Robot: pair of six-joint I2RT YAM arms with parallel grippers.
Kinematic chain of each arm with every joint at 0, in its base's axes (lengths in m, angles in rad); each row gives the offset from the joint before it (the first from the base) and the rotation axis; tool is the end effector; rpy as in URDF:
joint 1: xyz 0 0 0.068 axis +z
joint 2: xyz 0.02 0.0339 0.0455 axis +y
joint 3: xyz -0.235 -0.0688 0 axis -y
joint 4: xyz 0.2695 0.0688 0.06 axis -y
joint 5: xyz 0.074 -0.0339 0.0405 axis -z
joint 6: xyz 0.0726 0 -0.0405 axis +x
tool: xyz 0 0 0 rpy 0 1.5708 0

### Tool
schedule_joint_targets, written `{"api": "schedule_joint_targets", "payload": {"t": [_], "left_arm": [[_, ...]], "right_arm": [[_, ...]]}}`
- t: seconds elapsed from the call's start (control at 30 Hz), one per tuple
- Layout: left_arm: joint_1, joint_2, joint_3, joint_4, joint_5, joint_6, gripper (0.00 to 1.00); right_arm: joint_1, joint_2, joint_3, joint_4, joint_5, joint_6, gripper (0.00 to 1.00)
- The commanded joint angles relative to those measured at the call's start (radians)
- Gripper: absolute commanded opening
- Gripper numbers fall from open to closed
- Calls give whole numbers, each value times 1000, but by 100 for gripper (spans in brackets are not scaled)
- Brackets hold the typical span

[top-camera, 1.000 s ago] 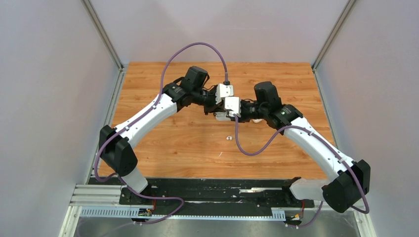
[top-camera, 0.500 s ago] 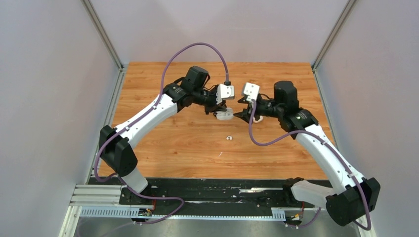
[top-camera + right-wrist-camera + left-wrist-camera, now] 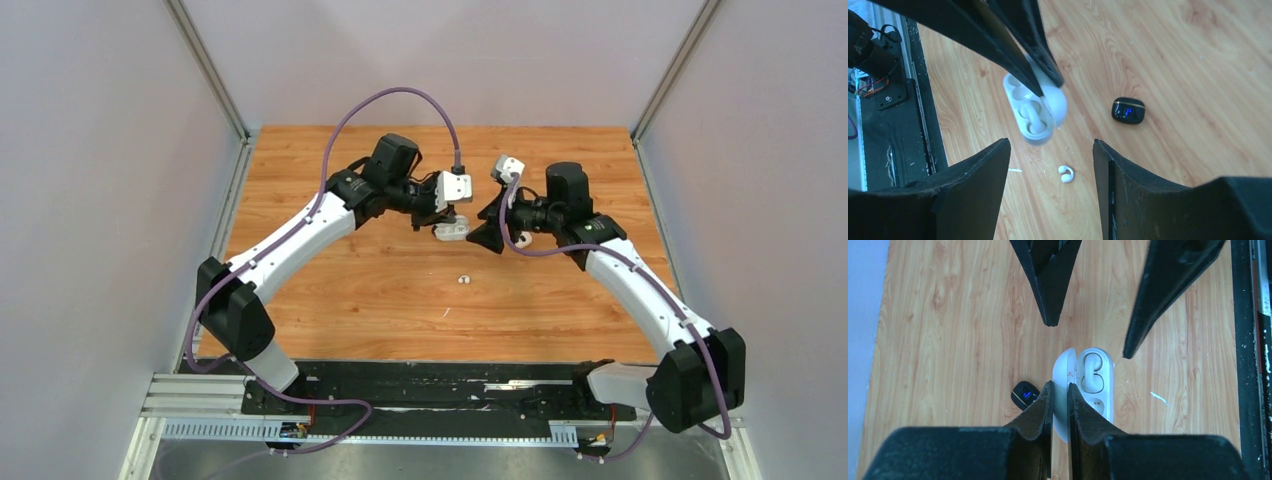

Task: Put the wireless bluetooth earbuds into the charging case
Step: Pick up the earbud from the center of the board.

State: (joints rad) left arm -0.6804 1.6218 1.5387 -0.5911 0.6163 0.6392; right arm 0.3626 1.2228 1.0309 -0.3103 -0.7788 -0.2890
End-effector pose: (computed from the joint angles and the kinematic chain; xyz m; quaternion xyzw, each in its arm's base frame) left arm 0.2920 -0.2903 0.3024 0.6302 0.5979 -0.2818 0.4073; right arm 0.2867 0.1633 0.2814 -0.4380 0.6924 0.3438 0.4588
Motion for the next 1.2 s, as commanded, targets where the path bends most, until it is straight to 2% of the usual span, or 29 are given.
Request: {"api": "schedule_joint_targets", "payload": {"t": [0.0, 0.1, 0.23, 0.33, 0.47, 0.63, 0.9, 1.17], "left_arm": [[-3, -61, -14, 5, -44, 28, 0], [16, -95, -55, 10, -87, 0, 0], [69, -145, -130, 36, -134, -99, 0], [107, -168, -149, 25, -137, -168, 0], [153, -190, -174, 14, -123, -216, 0], [176, -213, -194, 10, -122, -227, 0], [182, -226, -208, 17, -126, -242, 0], [185, -219, -206, 29, -118, -252, 0]], "right_arm": [[-37, 36, 11, 54, -47, 81, 60], [-82, 44, -29, 33, -119, 3, 54], [-86, 80, -71, -41, -217, -213, 40], [-56, 194, -39, -111, -205, -303, 31], [-40, 335, 2, -121, -173, -336, 33], [-37, 488, 78, -168, -131, -294, 34], [-20, 595, 134, -171, -98, -287, 36], [31, 626, 143, -215, -19, -428, 40]]}}
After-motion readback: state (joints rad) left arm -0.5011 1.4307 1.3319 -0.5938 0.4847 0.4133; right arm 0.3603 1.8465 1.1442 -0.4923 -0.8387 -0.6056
